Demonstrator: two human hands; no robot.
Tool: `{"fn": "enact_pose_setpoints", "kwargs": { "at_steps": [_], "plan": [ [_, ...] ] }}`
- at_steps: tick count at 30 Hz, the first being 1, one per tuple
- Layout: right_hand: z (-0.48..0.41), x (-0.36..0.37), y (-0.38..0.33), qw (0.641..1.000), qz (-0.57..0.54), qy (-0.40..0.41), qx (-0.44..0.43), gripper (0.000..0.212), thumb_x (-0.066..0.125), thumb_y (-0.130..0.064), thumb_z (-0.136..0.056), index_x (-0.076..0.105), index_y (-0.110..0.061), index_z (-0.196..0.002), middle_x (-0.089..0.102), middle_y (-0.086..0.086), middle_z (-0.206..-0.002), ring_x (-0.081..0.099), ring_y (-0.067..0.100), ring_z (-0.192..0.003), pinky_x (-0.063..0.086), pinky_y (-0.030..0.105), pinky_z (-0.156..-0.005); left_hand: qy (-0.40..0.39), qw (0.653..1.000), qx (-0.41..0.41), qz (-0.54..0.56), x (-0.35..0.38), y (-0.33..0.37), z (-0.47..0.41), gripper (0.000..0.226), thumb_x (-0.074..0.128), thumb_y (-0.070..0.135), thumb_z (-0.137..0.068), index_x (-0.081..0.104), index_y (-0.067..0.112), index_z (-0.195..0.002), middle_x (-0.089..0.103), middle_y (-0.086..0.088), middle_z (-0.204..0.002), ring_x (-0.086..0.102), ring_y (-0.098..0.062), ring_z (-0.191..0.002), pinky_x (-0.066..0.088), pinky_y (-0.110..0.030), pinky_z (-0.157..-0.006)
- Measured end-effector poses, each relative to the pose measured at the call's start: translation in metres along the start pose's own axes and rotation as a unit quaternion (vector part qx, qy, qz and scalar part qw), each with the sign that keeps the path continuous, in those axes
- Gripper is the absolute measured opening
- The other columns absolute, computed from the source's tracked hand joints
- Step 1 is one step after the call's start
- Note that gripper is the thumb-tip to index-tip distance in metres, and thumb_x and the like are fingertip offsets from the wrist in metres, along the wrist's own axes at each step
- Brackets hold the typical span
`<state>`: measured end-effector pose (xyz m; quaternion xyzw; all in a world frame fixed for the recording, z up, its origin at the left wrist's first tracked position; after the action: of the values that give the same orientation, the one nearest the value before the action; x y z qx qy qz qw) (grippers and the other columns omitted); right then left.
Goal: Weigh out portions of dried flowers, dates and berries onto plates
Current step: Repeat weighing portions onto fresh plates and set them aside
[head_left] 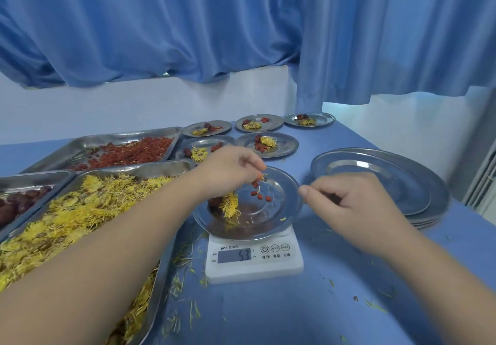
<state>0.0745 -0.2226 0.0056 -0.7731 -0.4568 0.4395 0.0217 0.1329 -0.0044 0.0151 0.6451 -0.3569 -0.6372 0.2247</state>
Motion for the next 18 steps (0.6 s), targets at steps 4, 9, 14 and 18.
{"fn": "enact_pose_setpoints", "kwargs": {
  "at_steps": [4,9,14,18],
  "plan": [
    [0.003,0.004,0.006,1.0,0.024,-0.019,0.007,0.046,0.056,-0.036,-0.088,0.037,-0.012,-0.053,0.035,0.004,-0.051,0.033,0.013,-0.049,0.024,0.023,-0.048,0.024,1.0,-0.001,-0.005,0.004,0.0,0.003,0.036,0.063,0.0,-0.081,0.071,0.035,-0.089,0.071,0.013,-0.09,0.067,-0.001,-0.086,0.056,-0.024,-0.074],
    [0.002,0.003,0.01,0.999,0.037,-0.024,0.009,0.046,0.054,-0.037,-0.089,0.038,-0.012,-0.053,0.035,0.0,-0.047,0.036,0.015,-0.05,0.03,0.03,-0.049,0.037,0.999,-0.006,0.023,0.001,0.002,0.006,0.027,0.068,0.012,-0.082,0.07,0.035,-0.096,0.069,0.014,-0.1,0.068,0.0,-0.084,0.053,-0.021,-0.073],
    [0.002,0.002,0.01,0.999,0.037,-0.03,0.01,0.046,0.053,-0.039,-0.088,0.038,-0.014,-0.053,0.035,0.0,-0.047,0.036,0.015,-0.051,0.034,0.034,-0.049,0.055,0.94,-0.063,0.331,-0.002,0.009,0.02,0.019,0.061,0.005,-0.09,0.07,0.014,-0.103,0.075,-0.005,-0.1,0.074,-0.025,-0.087,0.058,-0.03,-0.07],
    [0.004,0.004,0.008,0.999,0.031,-0.042,0.016,0.046,0.053,-0.038,-0.089,0.037,-0.017,-0.051,0.036,-0.002,-0.046,0.036,0.014,-0.05,0.037,0.036,-0.05,0.083,0.946,-0.074,0.304,0.005,0.013,0.032,0.017,0.059,0.011,-0.093,0.071,0.017,-0.102,0.076,-0.003,-0.099,0.073,-0.023,-0.093,0.057,-0.032,-0.075]
  ]
}}
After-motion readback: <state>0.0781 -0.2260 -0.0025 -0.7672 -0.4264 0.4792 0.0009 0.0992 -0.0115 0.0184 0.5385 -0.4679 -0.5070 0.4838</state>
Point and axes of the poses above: each hand's wrist, its own z-axis away from the middle knuckle, its own x-axis out of the palm, y = z × x, the point moved 3 cm from there along -z, towards the middle knuckle
